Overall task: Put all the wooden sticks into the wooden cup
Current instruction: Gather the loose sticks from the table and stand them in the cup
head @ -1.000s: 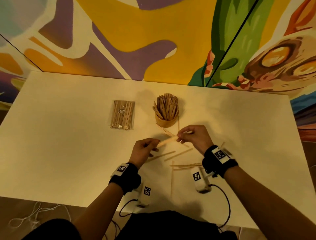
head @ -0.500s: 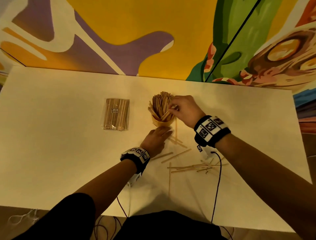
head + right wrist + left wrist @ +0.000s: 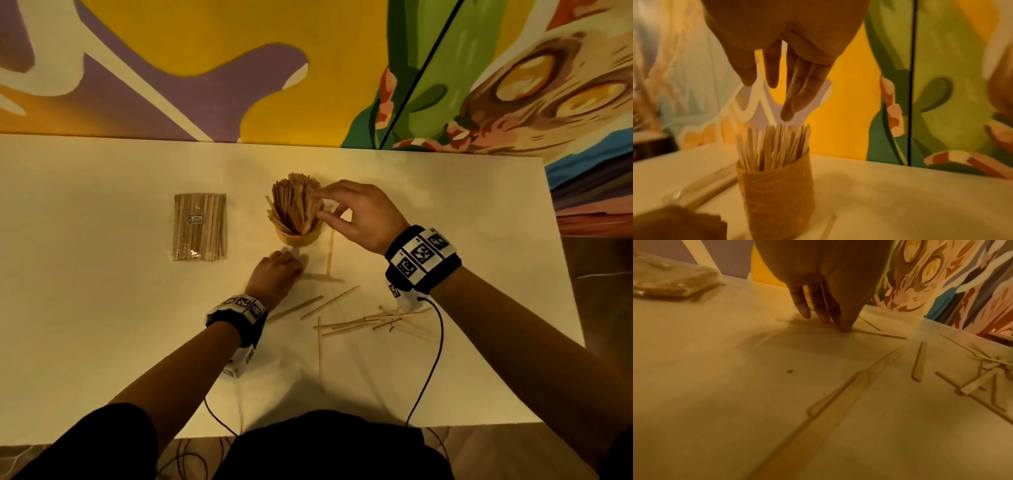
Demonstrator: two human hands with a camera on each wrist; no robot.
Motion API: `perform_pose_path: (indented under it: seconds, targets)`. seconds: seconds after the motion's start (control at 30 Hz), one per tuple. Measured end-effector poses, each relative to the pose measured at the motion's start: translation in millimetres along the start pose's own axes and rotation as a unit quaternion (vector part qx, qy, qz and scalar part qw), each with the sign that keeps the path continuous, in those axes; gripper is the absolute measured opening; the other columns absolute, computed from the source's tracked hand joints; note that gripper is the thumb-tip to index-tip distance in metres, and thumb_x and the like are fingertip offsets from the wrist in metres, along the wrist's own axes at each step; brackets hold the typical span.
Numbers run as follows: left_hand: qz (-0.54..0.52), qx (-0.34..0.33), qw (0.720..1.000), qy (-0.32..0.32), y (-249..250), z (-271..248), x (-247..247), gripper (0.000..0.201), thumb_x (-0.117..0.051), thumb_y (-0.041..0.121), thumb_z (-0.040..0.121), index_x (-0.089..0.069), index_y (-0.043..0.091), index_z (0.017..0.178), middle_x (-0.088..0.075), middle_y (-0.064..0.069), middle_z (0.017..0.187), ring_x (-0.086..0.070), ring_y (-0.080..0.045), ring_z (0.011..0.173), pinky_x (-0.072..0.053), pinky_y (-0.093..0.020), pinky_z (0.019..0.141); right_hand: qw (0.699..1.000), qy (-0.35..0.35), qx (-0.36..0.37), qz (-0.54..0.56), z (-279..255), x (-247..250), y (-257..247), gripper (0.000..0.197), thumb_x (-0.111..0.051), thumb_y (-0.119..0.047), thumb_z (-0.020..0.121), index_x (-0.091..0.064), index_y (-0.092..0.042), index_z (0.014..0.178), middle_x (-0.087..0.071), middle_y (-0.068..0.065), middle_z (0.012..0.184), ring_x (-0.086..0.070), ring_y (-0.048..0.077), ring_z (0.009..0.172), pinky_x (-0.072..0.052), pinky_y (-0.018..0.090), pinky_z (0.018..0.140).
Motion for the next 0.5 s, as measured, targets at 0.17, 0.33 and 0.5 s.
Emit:
perform_pose_path:
  seconds: [0.17, 0.33, 0.5]
  targets:
    - [-0.038, 0.033, 0.999, -0.015, -5.1, -25.0, -0.6, 0.018, -0.058, 0.022, 0.094, -0.069, 0.014, 0.106, -0.063, -0.009, 0.114, -0.06, -0.033, 0.1, -0.052, -0.043, 0.08, 0.983, 0.023, -0.155, 0.098, -64.9, 17.7, 26.1, 0.011, -0.059, -0.013, 0.091, -0.068, -0.008, 0.092, -0.066, 0.003, 0.078, -0.063, 0.02, 0.061, -0.053, 0.028, 0.063]
    - [-0.08, 0.086, 0.992, -0.046, -8.6, -65.2, -1.4, 0.021, -0.056, 0.025, 0.096, -0.067, 0.015, 0.11, -0.059, -0.006, 0.116, -0.056, -0.028, 0.104, -0.047, -0.04, 0.087, 0.926, -0.208, -0.315, 0.019, -188.1, -2.2, 74.9, 0.011, -0.06, -0.012, 0.091, -0.067, -0.008, 0.084, -0.065, 0.008, 0.076, -0.063, 0.027, 0.067, -0.055, 0.044, 0.071]
    - [-0.087, 0.109, 0.989, -0.051, -20.3, -113.9, -3.4, 0.024, -0.064, 0.027, 0.09, -0.065, 0.019, 0.113, -0.057, -0.002, 0.114, -0.056, -0.026, 0.104, -0.048, -0.04, 0.085, 0.86, -0.245, -0.447, -0.028, -288.5, 7.4, 110.9, 0.013, -0.064, -0.018, 0.089, -0.067, -0.006, 0.085, -0.072, 0.012, 0.079, -0.068, 0.029, 0.073, -0.055, 0.045, 0.075]
Point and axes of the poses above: each hand's wrist, its own z-axis towards the middle knuckle, its own x-axis out of the back of the hand, y = z × x, the point moved 1 cm from there along z, towards the middle knuckle
